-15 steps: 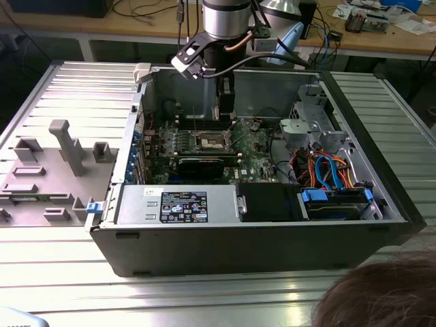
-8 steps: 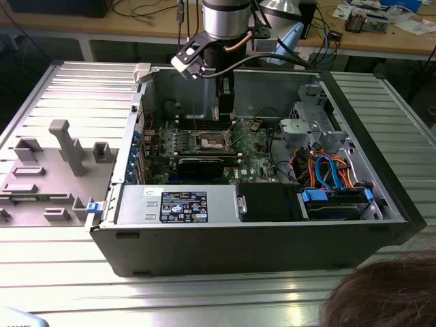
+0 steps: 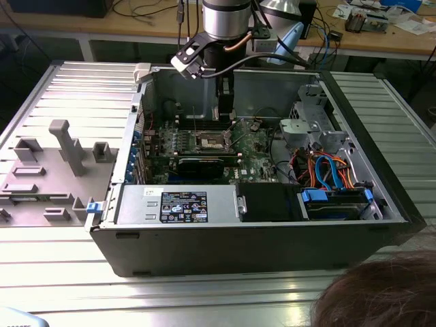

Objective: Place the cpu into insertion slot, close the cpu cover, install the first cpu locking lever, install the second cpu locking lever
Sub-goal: 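Place the cpu into insertion slot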

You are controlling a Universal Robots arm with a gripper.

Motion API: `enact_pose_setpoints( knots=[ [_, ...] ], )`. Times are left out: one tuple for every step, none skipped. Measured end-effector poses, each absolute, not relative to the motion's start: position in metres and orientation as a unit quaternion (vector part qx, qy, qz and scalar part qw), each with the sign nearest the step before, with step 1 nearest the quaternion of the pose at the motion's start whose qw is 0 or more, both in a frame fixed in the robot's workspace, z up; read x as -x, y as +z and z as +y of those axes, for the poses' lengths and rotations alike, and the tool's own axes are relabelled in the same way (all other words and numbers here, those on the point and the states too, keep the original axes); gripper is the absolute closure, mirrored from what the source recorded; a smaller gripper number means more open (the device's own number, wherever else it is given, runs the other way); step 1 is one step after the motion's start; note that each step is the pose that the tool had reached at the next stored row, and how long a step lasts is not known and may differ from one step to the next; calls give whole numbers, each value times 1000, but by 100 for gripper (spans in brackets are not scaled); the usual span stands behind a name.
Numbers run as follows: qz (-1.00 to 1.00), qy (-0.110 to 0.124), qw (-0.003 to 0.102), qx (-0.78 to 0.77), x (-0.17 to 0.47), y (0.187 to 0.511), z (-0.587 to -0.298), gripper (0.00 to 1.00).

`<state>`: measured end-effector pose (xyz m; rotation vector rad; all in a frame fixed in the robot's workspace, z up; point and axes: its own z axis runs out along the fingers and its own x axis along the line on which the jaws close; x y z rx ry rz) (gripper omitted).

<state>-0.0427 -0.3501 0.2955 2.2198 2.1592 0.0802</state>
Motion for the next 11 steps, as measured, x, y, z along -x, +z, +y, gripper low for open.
enact_pose_setpoints(
  knots=[
    [696, 26, 22, -717, 43, 295, -350, 45],
    [695, 26, 22, -718, 43, 295, -350, 45],
    [694, 26, 22, -719, 43, 295, -350, 45],
    [694, 26, 22, -719, 43, 295, -350, 45],
    [693, 26, 22, -720, 43, 295, -350, 45],
    [692, 26, 22, -721, 43, 295, -350, 45],
    [691, 26, 22, -722, 43, 295, -350, 45],
    [690, 26, 22, -723, 43, 295, -350, 45],
    [689, 26, 22, -724, 43, 295, -350, 45],
    [689, 26, 22, -724, 43, 295, -350, 45],
    [688, 26, 22, -725, 43, 295, -350, 45]
  ],
)
